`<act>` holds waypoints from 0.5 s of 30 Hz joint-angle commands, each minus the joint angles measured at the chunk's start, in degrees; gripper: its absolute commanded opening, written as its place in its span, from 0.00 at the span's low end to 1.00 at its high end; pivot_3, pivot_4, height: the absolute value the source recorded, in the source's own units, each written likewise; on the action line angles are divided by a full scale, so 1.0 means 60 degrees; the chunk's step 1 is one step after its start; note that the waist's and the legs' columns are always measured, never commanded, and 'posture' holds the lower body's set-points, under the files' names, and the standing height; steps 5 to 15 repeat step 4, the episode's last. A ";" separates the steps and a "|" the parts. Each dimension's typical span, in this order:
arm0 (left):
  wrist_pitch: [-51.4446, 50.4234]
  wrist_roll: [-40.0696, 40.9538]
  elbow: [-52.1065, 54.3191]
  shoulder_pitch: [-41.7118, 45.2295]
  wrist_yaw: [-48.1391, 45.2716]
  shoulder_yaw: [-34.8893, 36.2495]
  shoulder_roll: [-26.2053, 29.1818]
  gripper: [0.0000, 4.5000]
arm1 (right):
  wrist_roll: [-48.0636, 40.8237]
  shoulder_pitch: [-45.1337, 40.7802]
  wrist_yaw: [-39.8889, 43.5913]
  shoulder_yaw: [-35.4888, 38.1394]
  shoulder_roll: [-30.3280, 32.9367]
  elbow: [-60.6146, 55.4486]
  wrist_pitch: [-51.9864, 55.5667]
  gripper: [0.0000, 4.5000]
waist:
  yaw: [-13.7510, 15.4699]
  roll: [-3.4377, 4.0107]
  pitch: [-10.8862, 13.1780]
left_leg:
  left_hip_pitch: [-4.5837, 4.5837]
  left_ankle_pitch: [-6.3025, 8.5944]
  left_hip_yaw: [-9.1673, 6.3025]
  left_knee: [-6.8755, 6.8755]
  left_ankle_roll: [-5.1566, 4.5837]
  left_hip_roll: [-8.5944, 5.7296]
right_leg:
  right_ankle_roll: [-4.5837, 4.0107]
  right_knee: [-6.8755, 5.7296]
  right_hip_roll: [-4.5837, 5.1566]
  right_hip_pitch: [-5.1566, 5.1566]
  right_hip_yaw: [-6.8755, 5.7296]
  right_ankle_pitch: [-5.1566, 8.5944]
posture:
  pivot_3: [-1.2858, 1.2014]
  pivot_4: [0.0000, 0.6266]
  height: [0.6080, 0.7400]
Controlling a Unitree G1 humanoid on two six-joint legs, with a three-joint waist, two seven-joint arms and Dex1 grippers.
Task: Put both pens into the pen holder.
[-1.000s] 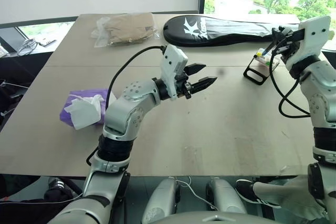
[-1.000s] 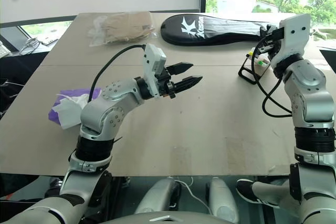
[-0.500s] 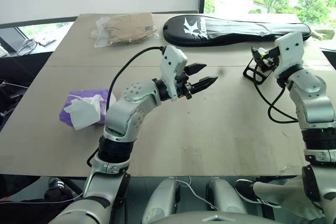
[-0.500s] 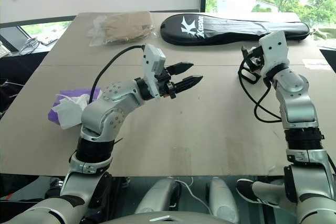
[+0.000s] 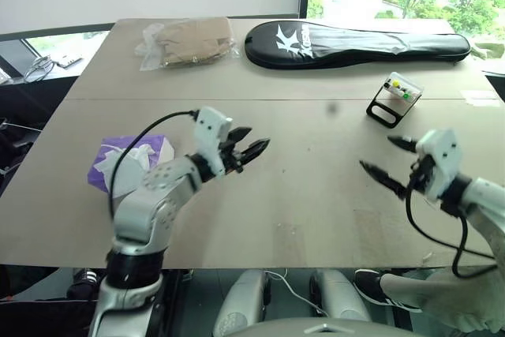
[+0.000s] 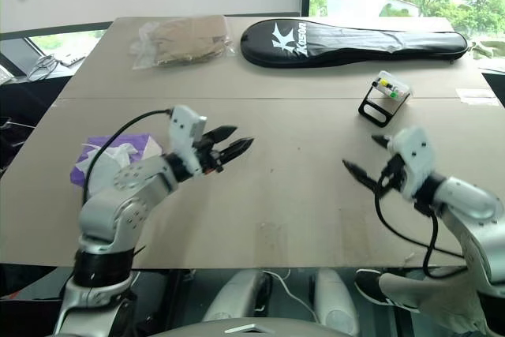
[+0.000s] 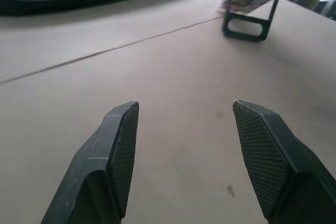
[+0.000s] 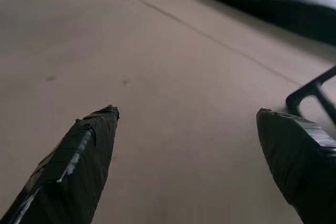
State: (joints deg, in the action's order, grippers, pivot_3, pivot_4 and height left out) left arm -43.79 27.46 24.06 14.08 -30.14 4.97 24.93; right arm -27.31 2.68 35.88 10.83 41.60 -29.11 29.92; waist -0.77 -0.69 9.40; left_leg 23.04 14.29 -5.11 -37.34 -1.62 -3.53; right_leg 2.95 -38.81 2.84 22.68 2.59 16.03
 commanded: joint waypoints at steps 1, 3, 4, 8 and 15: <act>-0.0366 0.0435 0.1317 -0.0920 0.0259 0.0574 0.0234 0.65 | -0.0042 0.0282 0.0013 0.0595 -0.0013 -0.0402 -0.0181 0.99 | 0.0002 0.0001 0.0000 | -0.0006 0.0005 0.0003 -0.0001 -0.0008 0.0000 | 0.0001 -0.0002 0.0002 -0.0004 0.0002 0.0000 | 0.52 0.24 1.00; -0.0484 0.0657 0.1691 -0.1517 0.0438 0.0889 0.0192 0.65 | 0.0170 0.0356 0.0086 0.0504 -0.0046 -0.0118 -0.0453 0.99 | 0.0011 0.0000 0.0000 | -0.0022 0.0013 0.0002 -0.0002 -0.0021 -0.0001 | 0.0000 -0.0006 0.0004 -0.0020 -0.0002 -0.0001 | 0.52 0.24 1.00; -0.0500 0.0696 0.1818 -0.1698 0.0524 0.0964 0.0191 0.65 | 0.0260 0.0348 0.0133 0.0443 -0.0053 0.0021 -0.0569 0.99 | 0.0011 0.0000 0.0000 | -0.0033 0.0013 -0.0002 -0.0002 -0.0022 0.0000 | -0.0001 -0.0007 0.0003 -0.0032 -0.0007 -0.0002 | 0.52 0.24 1.00; -0.0500 0.0696 0.1818 -0.1698 0.0524 0.0964 0.0191 0.65 | 0.0260 0.0348 0.0133 0.0443 -0.0053 0.0021 -0.0569 0.99 | 0.0011 0.0000 0.0000 | -0.0033 0.0013 -0.0002 -0.0002 -0.0022 0.0000 | -0.0001 -0.0007 0.0003 -0.0032 -0.0007 -0.0002 | 0.52 0.24 1.00; -0.0500 0.0696 0.1818 -0.1698 0.0524 0.0964 0.0191 0.65 | 0.0260 0.0348 0.0133 0.0443 -0.0053 0.0021 -0.0569 0.99 | 0.0011 0.0000 0.0000 | -0.0033 0.0013 -0.0002 -0.0002 -0.0022 0.0000 | -0.0001 -0.0007 0.0003 -0.0032 -0.0007 -0.0002 | 0.52 0.24 1.00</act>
